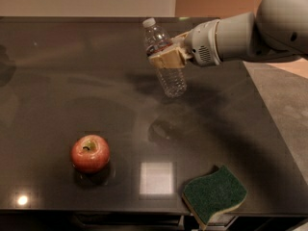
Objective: Place water bottle upright
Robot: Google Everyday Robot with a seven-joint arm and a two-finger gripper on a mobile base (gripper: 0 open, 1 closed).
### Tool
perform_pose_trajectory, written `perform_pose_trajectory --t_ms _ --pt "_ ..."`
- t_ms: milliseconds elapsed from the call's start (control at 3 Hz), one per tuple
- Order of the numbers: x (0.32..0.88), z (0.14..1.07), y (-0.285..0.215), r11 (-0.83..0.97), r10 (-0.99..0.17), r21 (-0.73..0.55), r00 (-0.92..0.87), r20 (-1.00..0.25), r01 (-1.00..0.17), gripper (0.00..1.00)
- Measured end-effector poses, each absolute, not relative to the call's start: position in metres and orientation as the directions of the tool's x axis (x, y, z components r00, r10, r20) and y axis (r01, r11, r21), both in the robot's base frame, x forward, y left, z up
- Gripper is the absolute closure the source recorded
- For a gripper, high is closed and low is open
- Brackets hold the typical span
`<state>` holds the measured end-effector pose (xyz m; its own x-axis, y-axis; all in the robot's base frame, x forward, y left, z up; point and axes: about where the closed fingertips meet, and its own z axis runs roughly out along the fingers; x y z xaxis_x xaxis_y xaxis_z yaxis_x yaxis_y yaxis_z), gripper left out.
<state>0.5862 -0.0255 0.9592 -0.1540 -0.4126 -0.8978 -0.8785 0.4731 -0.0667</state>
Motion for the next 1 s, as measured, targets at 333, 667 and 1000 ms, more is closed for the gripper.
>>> perform_pose_trajectory --t_ms 333,667,1000 --pt "0.589 0.958 -0.032 0.452 -0.335 -0.043 -0.125 -0.934 -0.891 1.0" --pt "0.594 0.956 -0.035 0.428 -0.256 -0.01 -0.111 -0.96 -0.904 1.0" --pt "0.599 0.952 -0.036 0.405 -0.194 0.018 -0.105 -0.975 -0.914 1.0"
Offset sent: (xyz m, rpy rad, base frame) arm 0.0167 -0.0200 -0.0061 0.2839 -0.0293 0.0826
